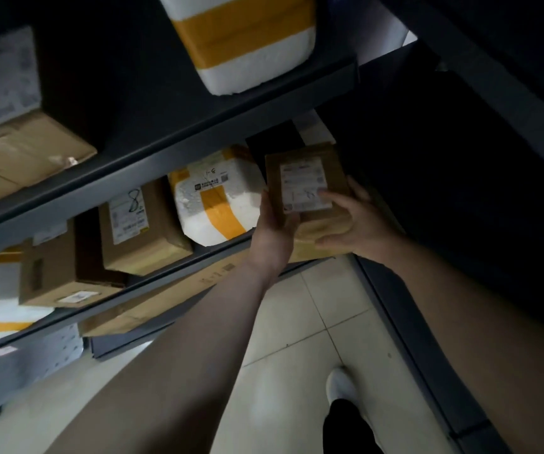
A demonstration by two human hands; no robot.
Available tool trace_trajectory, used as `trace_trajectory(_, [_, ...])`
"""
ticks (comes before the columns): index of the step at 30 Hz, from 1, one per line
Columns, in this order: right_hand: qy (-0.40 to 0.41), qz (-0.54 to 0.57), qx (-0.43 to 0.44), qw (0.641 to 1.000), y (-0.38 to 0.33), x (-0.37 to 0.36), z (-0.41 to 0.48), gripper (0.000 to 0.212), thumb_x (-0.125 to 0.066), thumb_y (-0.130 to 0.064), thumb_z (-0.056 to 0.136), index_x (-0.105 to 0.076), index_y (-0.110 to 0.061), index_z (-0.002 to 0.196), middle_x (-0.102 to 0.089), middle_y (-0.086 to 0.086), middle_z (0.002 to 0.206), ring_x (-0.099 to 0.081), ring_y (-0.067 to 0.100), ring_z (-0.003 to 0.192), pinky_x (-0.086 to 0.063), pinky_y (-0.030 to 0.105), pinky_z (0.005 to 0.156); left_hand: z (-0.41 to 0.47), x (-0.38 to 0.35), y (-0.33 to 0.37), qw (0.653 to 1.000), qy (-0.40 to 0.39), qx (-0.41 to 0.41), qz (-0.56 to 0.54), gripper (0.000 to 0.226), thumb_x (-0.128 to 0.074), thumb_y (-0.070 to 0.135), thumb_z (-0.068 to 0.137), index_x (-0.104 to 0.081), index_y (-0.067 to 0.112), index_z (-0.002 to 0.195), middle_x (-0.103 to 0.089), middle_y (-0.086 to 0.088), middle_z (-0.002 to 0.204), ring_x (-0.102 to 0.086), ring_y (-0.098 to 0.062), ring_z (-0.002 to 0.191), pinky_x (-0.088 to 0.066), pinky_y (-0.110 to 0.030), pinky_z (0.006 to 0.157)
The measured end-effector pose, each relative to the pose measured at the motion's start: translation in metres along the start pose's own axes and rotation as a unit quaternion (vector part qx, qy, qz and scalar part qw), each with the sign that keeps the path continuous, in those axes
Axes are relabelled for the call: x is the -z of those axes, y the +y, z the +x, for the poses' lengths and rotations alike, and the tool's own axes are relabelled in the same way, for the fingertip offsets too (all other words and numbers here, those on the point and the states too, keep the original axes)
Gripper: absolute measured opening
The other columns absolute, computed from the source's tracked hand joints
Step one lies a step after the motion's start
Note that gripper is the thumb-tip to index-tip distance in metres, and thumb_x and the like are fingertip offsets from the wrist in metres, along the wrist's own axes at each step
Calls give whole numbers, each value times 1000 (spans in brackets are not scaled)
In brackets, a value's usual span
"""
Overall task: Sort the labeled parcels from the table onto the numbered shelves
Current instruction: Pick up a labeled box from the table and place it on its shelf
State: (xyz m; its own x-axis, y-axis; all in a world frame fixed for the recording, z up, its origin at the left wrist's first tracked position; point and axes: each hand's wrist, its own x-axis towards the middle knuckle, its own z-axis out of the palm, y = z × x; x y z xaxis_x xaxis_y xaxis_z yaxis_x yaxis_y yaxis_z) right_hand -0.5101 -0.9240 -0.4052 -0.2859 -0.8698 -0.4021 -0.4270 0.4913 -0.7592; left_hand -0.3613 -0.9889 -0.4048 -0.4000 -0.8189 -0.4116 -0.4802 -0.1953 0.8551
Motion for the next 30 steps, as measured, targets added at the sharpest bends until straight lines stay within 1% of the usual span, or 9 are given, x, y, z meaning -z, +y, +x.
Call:
trace_trajectory(4, [43, -37, 44, 997, 13, -19, 17, 49, -72, -8, 83, -59, -19, 129, -20, 0, 157, -27, 23, 142, -29, 33, 115, -2, 0, -14, 974, -38, -57, 217, 47, -51, 20, 95, -43, 17, 142, -33, -9, 151, -50, -24, 126, -46, -43, 105])
trace_trajectory(7, [76, -92, 81, 990, 2, -26, 33, 43, -57, -8, 93, -54, -18, 135, -21, 0, 158, -26, 21, 142, -23, 24, 111, -7, 6, -23, 911, -18, -100, 399, 62, -50, 8, 96, -25, 13, 153, -6, -7, 163, -23, -24, 146, -38, -34, 111])
trace_trajectory(9, [96, -141, 118, 978, -2, -27, 48, 41, -53, -9, 96, -53, -18, 136, -27, 4, 156, -25, 25, 143, -20, 23, 112, -1, 10, -22, 862, -27, -120, 491, 70, -47, 7, 96, -11, 11, 156, 0, -9, 164, -3, -25, 151, -19, -39, 121])
trace_trajectory(11, [107, -245, 133, 954, -3, -25, 61, 42, -51, -17, 98, -50, -24, 139, -28, 5, 156, -21, 28, 143, -24, 34, 115, 9, 14, -16, 808, -39, -112, 577, 73, -42, 9, 96, -1, 9, 156, 6, -9, 164, 7, -23, 151, 2, -39, 121])
trace_trajectory(13, [111, -333, 133, 927, -4, -25, 66, 45, -49, -21, 97, -46, -28, 141, -33, 5, 153, -26, 31, 137, -31, 39, 105, 16, 16, -10, 773, -42, -106, 624, 76, -42, 12, 94, 3, 8, 155, 8, -9, 163, 10, -24, 150, 9, -41, 118])
trace_trajectory(15, [115, -351, 140, 919, -5, -31, 60, 50, -50, -12, 93, -47, -26, 141, -38, 8, 149, -33, 35, 131, -34, 41, 99, 18, 16, -9, 772, -39, -107, 625, 78, -44, 12, 94, 3, 9, 156, 8, -9, 164, 8, -24, 150, 9, -43, 118])
trace_trajectory(18, [129, -337, 160, 919, 5, -47, 46, 64, -57, 4, 82, -47, -18, 141, -38, 16, 150, -32, 40, 138, -37, 53, 105, 17, 18, -13, 806, -50, -97, 582, 77, -44, 10, 94, 2, 14, 157, 8, -5, 164, 3, -23, 151, 4, -39, 120])
trace_trajectory(24, [15, -311, 110, 944, -11, -40, 63, 75, -49, 1, 94, -13, -27, 153, 5, 3, 162, 10, 26, 148, -13, 47, 121, 19, 29, -15, 844, -52, -81, 527, 78, -45, 6, 94, 2, 11, 156, 7, -6, 164, -1, -22, 151, -9, -36, 122])
trace_trajectory(30, [68, -321, 134, 935, -23, -42, 51, 68, -54, 2, 89, -30, -18, 149, -12, 6, 161, -6, 28, 149, -19, 48, 119, 3, 43, -2, 828, -74, -70, 551, 72, -45, 7, 95, -4, 4, 155, 1, -13, 163, -1, -26, 151, -8, -34, 122])
